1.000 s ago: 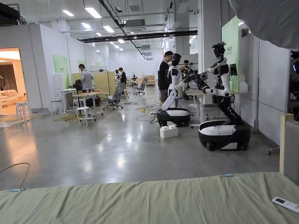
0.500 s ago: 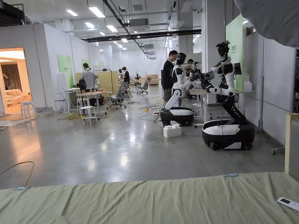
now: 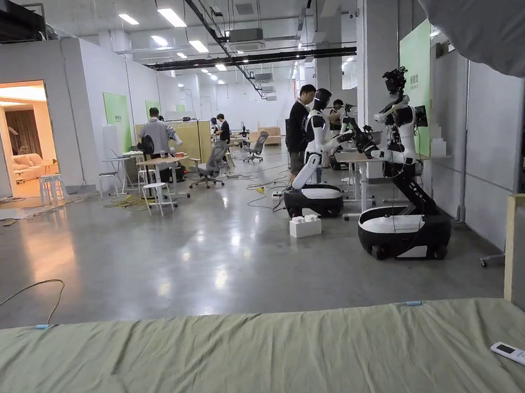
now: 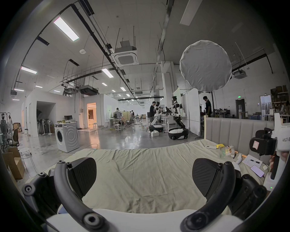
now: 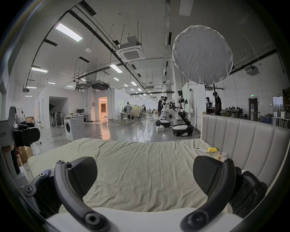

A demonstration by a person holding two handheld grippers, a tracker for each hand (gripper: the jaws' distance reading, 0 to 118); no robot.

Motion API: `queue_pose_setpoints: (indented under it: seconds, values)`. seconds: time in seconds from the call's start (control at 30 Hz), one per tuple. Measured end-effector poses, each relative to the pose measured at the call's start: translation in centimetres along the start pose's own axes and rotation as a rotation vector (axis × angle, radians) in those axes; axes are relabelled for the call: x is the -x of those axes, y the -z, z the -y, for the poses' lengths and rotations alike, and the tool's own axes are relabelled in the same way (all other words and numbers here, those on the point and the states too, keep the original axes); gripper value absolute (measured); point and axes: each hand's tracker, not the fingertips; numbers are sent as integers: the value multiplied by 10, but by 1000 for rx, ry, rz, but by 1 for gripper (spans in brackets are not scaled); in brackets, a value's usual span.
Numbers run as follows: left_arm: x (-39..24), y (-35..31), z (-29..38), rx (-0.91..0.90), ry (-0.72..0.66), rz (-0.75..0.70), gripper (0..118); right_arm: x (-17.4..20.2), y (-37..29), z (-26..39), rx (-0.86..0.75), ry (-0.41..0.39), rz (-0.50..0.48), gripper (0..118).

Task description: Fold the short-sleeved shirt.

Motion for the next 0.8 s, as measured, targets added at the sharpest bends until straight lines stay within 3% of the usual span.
queue_pose_setpoints:
  seconds: [0.3, 0.8]
  values:
    - [8, 2, 4, 5, 9, -1, 118, -1, -1, 7, 2, -33, 0, 118]
    - [0, 3, 6, 20, 2, -10, 118, -2, -2, 8, 4, -24, 10, 118]
